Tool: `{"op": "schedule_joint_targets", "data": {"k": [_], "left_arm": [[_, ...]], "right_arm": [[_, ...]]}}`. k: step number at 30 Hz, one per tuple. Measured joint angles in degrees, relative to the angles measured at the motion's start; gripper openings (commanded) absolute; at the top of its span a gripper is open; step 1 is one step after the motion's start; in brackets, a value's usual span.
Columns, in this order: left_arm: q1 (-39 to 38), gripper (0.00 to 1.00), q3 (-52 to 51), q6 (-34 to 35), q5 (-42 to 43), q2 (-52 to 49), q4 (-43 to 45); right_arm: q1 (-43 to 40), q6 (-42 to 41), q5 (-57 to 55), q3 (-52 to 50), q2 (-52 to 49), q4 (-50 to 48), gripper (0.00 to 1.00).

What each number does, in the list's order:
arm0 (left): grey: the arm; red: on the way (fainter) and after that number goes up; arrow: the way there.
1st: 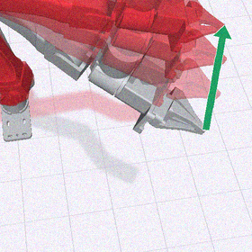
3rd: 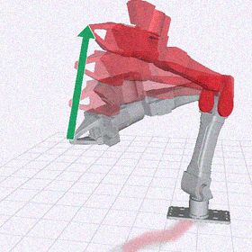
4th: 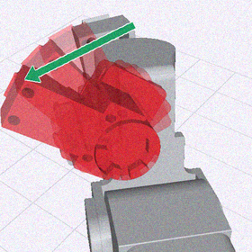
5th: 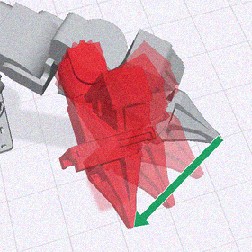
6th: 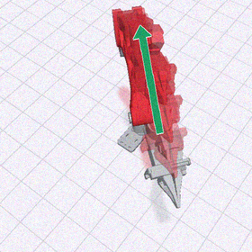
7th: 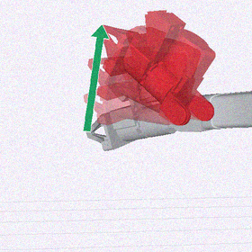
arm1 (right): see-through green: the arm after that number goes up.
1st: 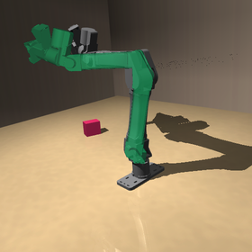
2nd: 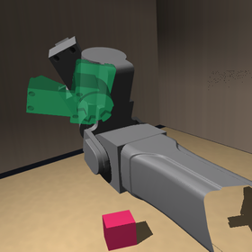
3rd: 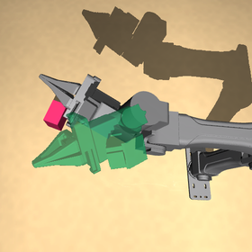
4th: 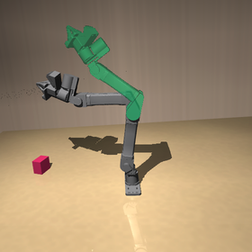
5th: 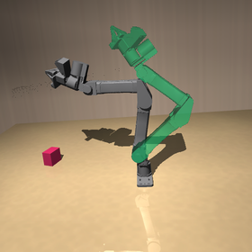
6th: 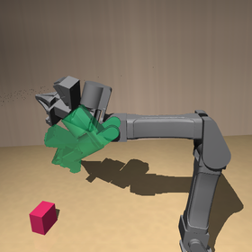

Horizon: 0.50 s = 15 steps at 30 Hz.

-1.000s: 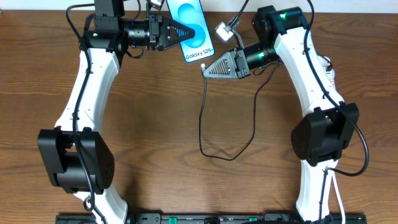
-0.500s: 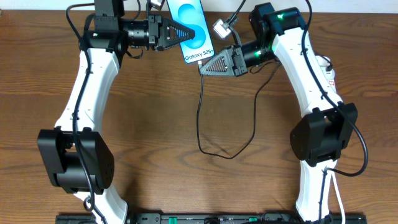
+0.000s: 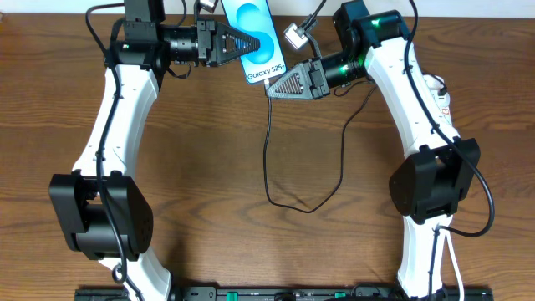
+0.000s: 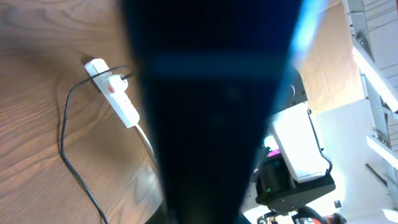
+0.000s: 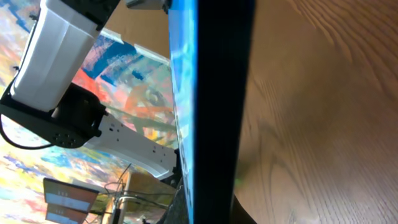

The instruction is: Plug charger to phone and switch on socket

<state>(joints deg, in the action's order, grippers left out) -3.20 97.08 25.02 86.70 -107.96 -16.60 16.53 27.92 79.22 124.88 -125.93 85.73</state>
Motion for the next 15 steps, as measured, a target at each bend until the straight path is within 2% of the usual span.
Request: {"op": "schedule_joint_targets", "data": {"k": [15], "left_arm": [[-0.09,0.07,0.00,-1.27,0.22,0.00,-0.09]], "right_arm": [[0.04,-0.68,-2.86,0.00,0.00,1.55,0.01]]}}
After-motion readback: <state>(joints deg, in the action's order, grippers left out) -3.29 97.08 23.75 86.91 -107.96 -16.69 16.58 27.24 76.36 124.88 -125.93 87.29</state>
